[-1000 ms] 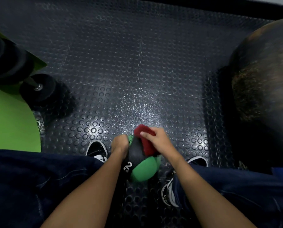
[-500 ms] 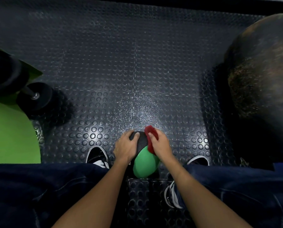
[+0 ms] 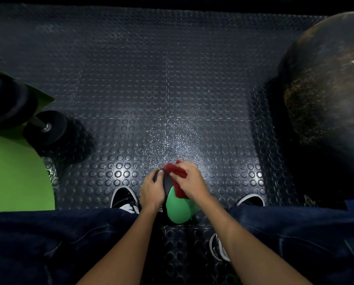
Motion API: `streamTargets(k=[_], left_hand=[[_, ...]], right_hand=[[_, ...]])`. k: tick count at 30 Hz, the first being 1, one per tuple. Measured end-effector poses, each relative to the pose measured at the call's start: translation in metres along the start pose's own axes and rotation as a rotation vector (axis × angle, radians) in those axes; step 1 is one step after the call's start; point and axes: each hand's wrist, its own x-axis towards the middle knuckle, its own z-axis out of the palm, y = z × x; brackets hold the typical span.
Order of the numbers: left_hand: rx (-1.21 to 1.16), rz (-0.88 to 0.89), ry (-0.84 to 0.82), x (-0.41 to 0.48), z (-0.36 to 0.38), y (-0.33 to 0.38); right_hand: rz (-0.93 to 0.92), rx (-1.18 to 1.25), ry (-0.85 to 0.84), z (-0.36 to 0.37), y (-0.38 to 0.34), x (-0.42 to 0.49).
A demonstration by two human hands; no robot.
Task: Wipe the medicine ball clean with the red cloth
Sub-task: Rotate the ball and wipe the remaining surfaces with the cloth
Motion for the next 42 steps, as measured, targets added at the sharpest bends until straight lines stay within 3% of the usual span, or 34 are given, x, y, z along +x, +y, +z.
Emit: streamTargets(k=[6, 9, 15, 18, 20, 22, 25, 28, 32, 36, 42], left_hand=[[-0.003, -0.005, 0.023, -0.013, 0.002, 0.009], [0.015, -0.021, 0.030, -0.017, 0.003, 0.011], [-0.007, -0.052, 0.036, -0.016, 0.001, 0.010], [-0.046, -0.036, 0.019, -0.013, -0.003, 0.009], [-0.086, -0.012, 0.007, -0.018, -0.004, 0.005], [-0.134, -0.022, 0.013, -0.024, -0.005, 0.001], [-0.151, -0.118, 0.035, -0.032, -0.008, 0.006], [-0.135, -0.259, 0.078, -0.042, -0.004, 0.014], [-0.159, -0.401, 0.123, -0.057, 0.010, 0.006], [-0.077, -0.332, 0.150, -0.055, 0.016, -0.014], [-0.018, -0.290, 0.131, -0.053, 0.018, -0.014]], right_hand=[[0.497, 0.300, 0.111, -0.017, 0.025, 0.010], [0.637, 0.325, 0.112, -0.015, 0.026, 0.017], [0.272, 0.098, 0.085, -0.009, -0.002, 0.004], [0.074, 0.111, 0.007, -0.016, -0.002, -0.012], [0.087, 0.201, -0.030, -0.029, 0.000, -0.021], [0.197, 0.310, 0.044, -0.044, 0.004, -0.026], [0.324, 0.354, 0.224, -0.062, 0.012, -0.030], [0.348, 0.308, 0.246, -0.067, 0.013, -0.033], [0.176, 0.153, 0.156, -0.050, 0.001, -0.036], [-0.085, -0.097, -0.278, -0.014, 0.003, -0.049], [0.211, 0.128, -0.046, -0.006, 0.022, -0.031]])
